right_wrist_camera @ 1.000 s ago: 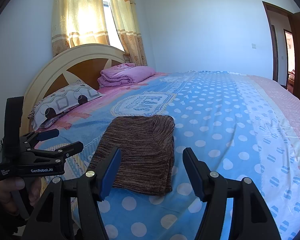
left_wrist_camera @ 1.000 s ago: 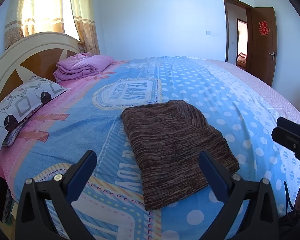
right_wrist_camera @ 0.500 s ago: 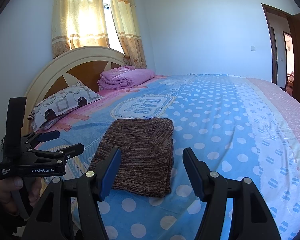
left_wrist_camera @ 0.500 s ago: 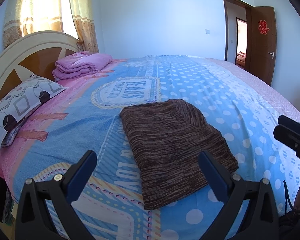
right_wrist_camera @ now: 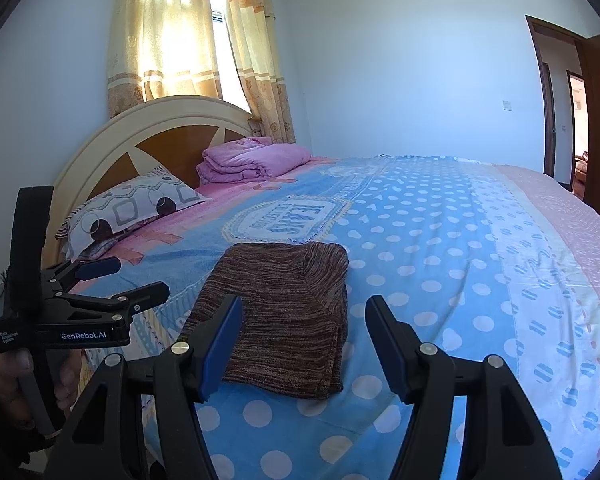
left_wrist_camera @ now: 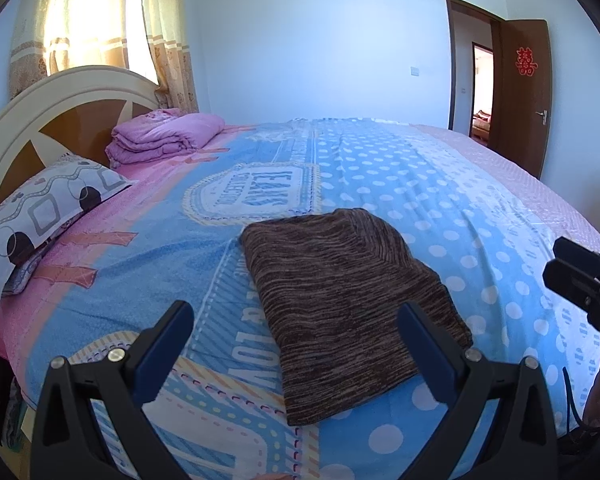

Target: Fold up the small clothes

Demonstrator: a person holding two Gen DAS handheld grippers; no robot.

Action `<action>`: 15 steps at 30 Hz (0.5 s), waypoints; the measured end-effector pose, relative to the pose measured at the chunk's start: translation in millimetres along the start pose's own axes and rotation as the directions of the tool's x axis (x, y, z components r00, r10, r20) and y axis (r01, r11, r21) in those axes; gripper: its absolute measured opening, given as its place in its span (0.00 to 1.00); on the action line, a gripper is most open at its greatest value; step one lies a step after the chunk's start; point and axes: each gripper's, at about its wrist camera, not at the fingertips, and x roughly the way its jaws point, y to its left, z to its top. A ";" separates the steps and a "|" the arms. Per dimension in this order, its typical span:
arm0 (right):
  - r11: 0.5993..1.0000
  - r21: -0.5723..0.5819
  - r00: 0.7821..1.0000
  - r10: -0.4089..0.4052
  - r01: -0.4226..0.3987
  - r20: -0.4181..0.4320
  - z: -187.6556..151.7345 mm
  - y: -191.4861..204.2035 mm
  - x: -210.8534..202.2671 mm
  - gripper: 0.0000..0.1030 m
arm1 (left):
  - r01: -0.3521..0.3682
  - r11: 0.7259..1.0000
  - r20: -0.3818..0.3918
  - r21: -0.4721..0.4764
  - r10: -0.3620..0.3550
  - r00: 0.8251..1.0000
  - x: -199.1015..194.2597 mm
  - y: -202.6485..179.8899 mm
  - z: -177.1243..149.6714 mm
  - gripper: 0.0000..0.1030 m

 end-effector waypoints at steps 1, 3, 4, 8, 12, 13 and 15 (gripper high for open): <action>1.000 -0.001 1.000 0.001 -0.001 -0.001 -0.2 0.3 0.4 0.63 | -0.004 1.000 -0.002 -0.002 0.004 1.000 0.9 0.7 0.1 1.00; 1.000 -0.003 1.000 0.004 -0.004 -0.005 -0.8 0.8 1.2 0.63 | -0.017 1.000 -0.008 -0.006 0.017 1.000 2.7 3.2 0.2 1.00; 1.000 -0.005 1.000 0.006 -0.006 -0.008 -1.2 1.3 1.9 0.63 | -0.022 1.000 -0.004 -0.008 0.022 1.000 2.7 5.2 0.2 1.00; 1.000 -0.010 1.000 0.010 -0.010 -0.013 -2.3 1.9 3.4 0.63 | -0.062 0.998 0.021 -0.024 0.062 0.998 0.3 11.4 -0.9 1.00; 1.000 -0.014 1.000 0.013 -0.013 -0.021 -3.4 2.5 5.6 0.63 | -0.086 0.996 0.042 -0.022 0.087 0.995 0.0 15.4 -0.5 1.00; 1.000 -0.014 1.000 0.014 -0.014 -0.024 -3.6 2.7 6.2 0.63 | -0.085 0.996 0.045 -0.024 0.086 0.995 0.5 16.3 -0.5 1.00; 1.000 -0.017 1.000 0.013 -0.014 -0.027 -4.0 3.2 7.0 0.63 | -0.085 0.996 0.045 -0.021 0.086 0.995 1.8 16.9 -0.2 1.00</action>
